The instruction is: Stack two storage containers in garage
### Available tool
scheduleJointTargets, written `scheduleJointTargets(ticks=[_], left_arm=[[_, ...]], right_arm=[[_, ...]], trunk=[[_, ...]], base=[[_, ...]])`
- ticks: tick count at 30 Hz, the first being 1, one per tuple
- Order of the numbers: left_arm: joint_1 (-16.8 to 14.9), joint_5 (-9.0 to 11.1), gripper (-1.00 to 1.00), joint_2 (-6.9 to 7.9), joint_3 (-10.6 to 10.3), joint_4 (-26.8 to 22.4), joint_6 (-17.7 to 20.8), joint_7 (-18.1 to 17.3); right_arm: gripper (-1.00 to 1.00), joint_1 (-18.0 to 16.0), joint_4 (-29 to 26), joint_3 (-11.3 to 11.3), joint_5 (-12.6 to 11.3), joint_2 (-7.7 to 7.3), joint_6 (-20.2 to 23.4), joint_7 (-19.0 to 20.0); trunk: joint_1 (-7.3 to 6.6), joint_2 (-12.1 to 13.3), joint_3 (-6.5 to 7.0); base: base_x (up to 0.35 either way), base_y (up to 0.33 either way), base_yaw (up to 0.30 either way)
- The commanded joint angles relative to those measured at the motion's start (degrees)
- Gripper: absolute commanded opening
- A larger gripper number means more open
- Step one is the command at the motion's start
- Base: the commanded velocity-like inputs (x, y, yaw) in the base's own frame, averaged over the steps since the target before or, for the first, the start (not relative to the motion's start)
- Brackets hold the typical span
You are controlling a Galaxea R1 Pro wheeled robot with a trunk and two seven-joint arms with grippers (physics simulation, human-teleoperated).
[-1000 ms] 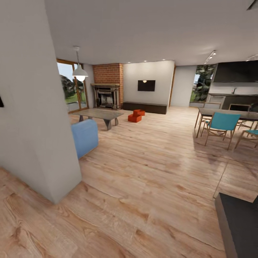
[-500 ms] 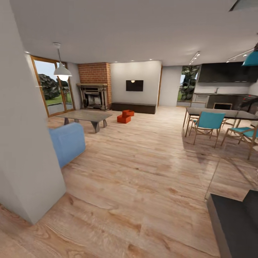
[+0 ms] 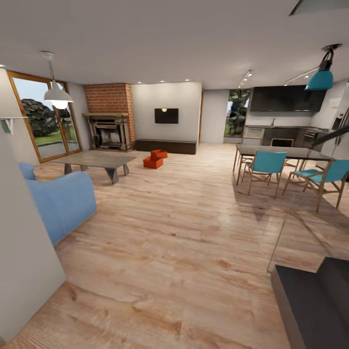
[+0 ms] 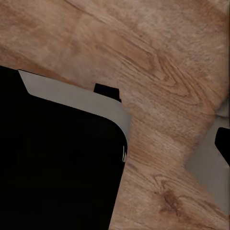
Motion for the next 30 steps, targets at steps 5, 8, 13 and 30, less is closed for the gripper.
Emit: scheduleJointTargets(ticks=[5,8,13,30], left_arm=[[-0.03,0.06,1.00,0.00,0.10,0.02,-0.13,-0.07],[-0.03,0.06,1.00,0.00,0.10,0.02,-0.13,-0.07],[-0.03,0.07,1.00,0.00,0.10,0.01,-0.13,-0.07],[-0.03,0.06,1.00,0.00,0.11,0.01,-0.14,-0.07]], right_arm=[[1.00,-0.04,0.12,0.68,-0.22,0.17,-0.18,-0.13],[1.00,-0.04,0.12,0.71,-0.16,0.08,-0.20,-0.18],[1.00,-0.04,0.12,0.71,-0.10,0.03,-0.21,-0.24],[1.00,-0.04,0.12,0.50,-0.26,0.03,-0.21,-0.25]], trunk=[[0.03,-0.03,-0.06],[0.03,-0.03,-0.06],[0.03,-0.03,-0.06],[0.03,-0.03,-0.06]], base=[[0.322,0.000,0.005],[0.322,0.000,0.175],[0.322,0.000,0.184],[0.322,0.000,0.008]])
